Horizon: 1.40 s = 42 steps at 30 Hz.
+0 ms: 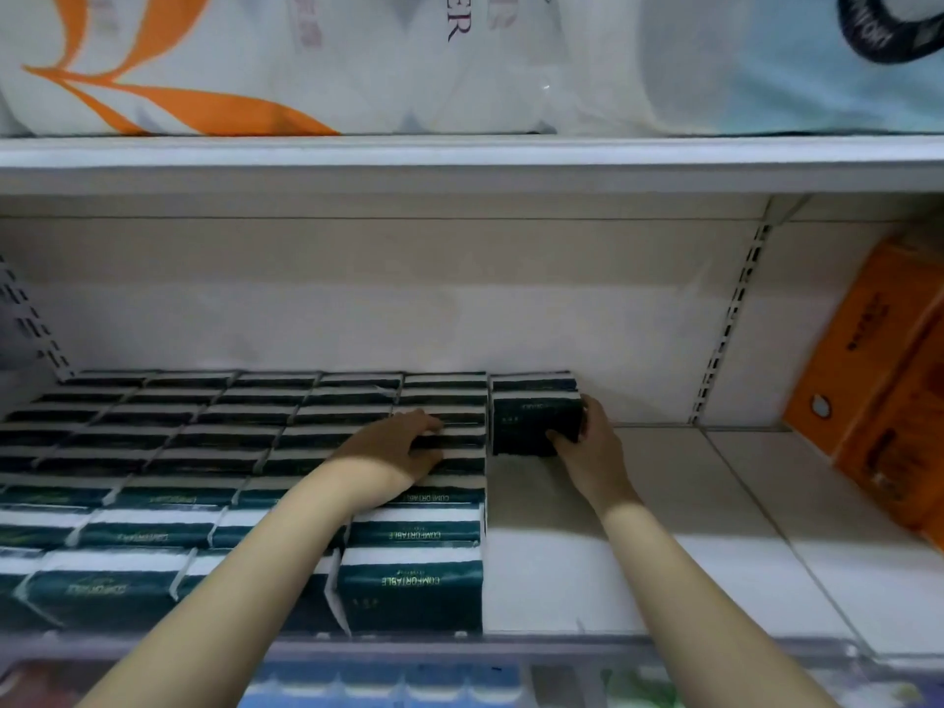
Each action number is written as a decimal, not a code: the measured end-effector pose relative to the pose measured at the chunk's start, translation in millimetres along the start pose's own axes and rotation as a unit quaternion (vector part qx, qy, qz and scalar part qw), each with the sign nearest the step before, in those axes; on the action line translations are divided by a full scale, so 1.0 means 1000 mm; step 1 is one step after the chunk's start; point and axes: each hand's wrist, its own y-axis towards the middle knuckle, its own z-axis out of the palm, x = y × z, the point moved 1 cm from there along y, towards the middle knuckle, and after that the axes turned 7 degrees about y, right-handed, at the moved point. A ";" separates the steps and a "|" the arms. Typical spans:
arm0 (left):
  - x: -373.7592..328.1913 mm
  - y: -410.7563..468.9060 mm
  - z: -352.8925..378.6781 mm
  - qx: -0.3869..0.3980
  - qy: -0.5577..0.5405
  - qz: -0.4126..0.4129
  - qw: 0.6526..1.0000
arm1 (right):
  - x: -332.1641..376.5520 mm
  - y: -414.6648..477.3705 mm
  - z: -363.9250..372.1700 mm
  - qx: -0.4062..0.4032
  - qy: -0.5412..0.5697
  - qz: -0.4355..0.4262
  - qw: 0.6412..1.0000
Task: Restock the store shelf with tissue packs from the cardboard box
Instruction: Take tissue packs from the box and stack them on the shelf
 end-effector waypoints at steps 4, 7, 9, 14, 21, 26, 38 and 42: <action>0.002 0.001 0.000 0.009 0.013 0.001 1.000 | 0.002 0.003 0.007 0.017 -0.018 -0.016 1.000; 0.001 0.002 -0.001 0.013 0.024 0.003 1.000 | 0.002 0.001 0.008 0.024 -0.019 -0.003 1.000; 0.000 0.002 -0.002 0.016 0.027 0.003 0.999 | 0.003 0.000 0.010 0.022 -0.010 0.005 1.000; -0.001 0.000 -0.003 0.019 0.010 -0.004 1.000 | 0.003 0.000 0.017 -0.021 -0.020 0.012 1.000; -0.004 -0.009 -0.001 -0.024 -0.033 -0.002 0.999 | -0.003 0.007 0.013 0.012 -0.019 0.063 0.998; -0.005 -0.035 -0.004 -0.125 -0.126 -0.011 0.984 | 0.024 -0.006 0.001 -0.069 0.003 0.050 0.996; 0.031 -0.149 -0.021 -0.250 -0.349 0.052 0.902 | 0.159 -0.138 0.057 0.022 0.189 -0.106 0.976; 0.067 -0.206 -0.026 -0.284 -0.396 0.047 0.872 | 0.184 -0.195 0.092 0.089 0.186 -0.128 0.970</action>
